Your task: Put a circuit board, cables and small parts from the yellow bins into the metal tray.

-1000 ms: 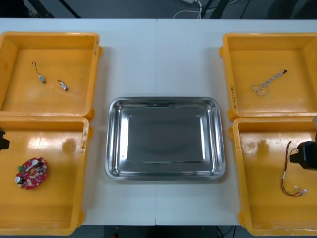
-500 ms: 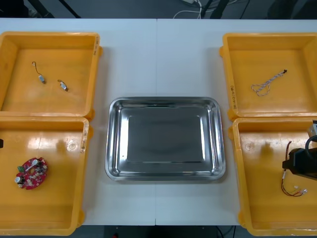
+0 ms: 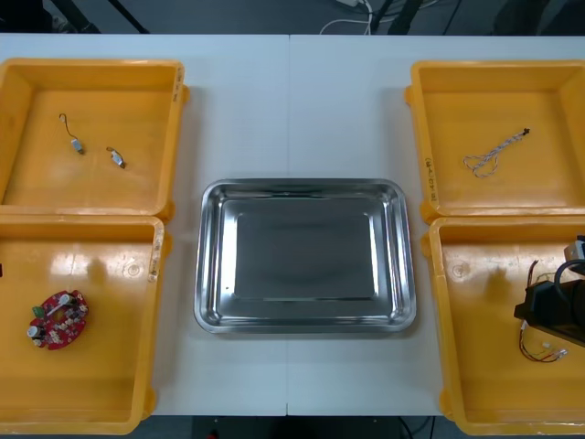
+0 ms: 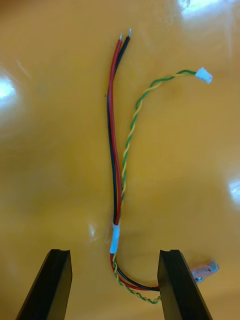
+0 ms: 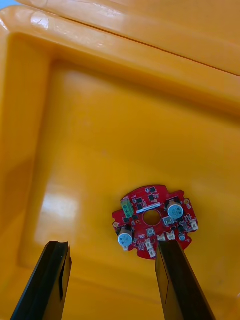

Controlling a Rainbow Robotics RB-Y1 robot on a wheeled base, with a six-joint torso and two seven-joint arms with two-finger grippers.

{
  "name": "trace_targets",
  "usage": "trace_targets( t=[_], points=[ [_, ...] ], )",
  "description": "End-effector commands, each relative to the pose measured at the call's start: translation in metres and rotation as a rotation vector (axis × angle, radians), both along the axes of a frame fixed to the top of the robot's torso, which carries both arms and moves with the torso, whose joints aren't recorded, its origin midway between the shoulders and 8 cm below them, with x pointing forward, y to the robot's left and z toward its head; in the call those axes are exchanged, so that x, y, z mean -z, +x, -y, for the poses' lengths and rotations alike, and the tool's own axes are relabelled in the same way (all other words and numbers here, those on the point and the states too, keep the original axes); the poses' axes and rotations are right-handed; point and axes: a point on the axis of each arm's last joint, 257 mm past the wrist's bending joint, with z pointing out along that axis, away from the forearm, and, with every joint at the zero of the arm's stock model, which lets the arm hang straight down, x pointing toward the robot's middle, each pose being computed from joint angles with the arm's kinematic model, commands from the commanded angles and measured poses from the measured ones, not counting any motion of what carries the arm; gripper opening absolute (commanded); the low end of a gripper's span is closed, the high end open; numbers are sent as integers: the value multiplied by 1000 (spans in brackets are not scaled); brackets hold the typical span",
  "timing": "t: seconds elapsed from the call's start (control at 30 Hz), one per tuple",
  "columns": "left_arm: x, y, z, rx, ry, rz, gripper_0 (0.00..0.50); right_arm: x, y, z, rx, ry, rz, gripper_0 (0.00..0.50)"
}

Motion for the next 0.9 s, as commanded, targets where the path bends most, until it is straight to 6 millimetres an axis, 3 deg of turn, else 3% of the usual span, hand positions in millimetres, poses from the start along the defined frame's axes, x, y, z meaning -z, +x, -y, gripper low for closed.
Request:
trace_targets(
  t=[0.03,0.3,0.9],
  points=[
    [9,0,-4,-154,-82,29,500,13,-11,-5,30,8,-27,500],
    [25,2,2,-210,-131,32,500,29,1,-3,52,26,-4,500],
    [73,4,9,-242,-164,27,500,35,-1,-8,48,15,-18,500]
  ],
)
